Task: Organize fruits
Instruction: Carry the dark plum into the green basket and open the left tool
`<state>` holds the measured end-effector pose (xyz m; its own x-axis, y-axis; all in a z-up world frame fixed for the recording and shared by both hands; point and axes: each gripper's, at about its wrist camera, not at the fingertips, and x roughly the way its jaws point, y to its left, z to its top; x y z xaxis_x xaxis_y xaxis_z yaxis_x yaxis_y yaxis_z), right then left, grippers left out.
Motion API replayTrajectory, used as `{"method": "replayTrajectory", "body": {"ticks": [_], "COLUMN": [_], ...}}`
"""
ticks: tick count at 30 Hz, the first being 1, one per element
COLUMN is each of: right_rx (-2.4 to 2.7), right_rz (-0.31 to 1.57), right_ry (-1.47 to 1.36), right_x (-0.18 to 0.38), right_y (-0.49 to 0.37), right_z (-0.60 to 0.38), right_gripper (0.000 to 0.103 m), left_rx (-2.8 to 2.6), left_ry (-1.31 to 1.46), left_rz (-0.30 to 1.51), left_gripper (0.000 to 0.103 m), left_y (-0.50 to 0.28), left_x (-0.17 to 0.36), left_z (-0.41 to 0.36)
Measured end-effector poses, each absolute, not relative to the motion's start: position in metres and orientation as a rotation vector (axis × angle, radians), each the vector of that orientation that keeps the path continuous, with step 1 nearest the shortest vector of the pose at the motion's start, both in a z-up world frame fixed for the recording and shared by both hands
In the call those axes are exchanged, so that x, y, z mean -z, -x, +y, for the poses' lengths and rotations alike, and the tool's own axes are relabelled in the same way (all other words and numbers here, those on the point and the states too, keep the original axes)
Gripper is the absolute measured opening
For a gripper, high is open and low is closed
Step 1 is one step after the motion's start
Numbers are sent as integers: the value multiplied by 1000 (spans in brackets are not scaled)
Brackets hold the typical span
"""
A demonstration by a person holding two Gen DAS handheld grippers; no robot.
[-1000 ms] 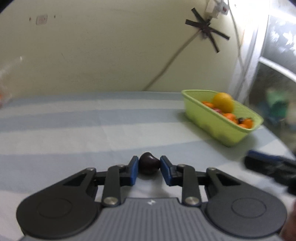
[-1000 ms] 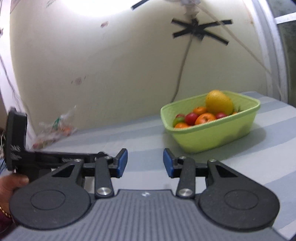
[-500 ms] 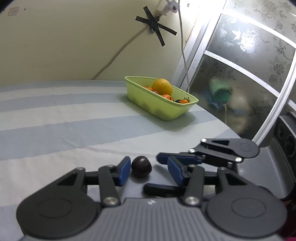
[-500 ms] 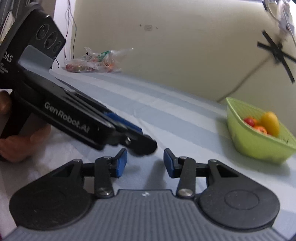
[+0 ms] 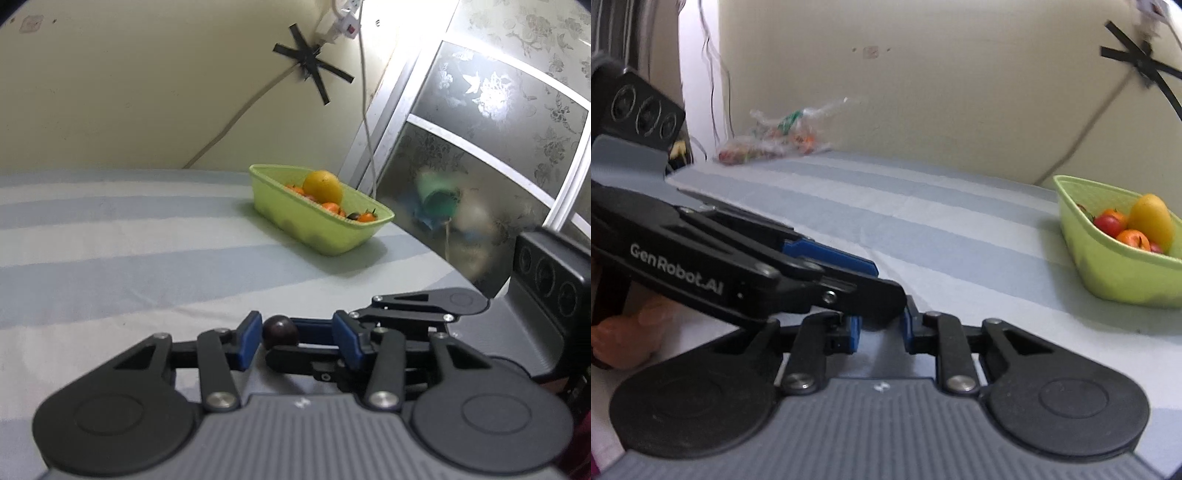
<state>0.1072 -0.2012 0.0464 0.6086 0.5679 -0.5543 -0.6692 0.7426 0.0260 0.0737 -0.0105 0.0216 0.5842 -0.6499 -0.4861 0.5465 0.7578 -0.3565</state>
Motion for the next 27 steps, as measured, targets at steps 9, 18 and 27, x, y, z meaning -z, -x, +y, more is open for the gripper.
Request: {"method": "replayTrajectory", "body": {"ticks": [9,18,27], "right_rx": [-545,-251,-160], "right_rz": [373,245,285], "right_ry": [117,84,-114], "right_x": [-67,-83,-78], "right_y": [-109,-169,-186], "right_z": [-236,-279,-325], "right_gripper": [25,27,40], "left_rx": [749,612,472], "left_ry": [75,63,208], "left_rz": [533,498,540], "left_gripper": [43,57,57], "left_y": [-107,-167,-168], "left_x": [-64,-83,-62], "left_z": [-72,-140,-94]}}
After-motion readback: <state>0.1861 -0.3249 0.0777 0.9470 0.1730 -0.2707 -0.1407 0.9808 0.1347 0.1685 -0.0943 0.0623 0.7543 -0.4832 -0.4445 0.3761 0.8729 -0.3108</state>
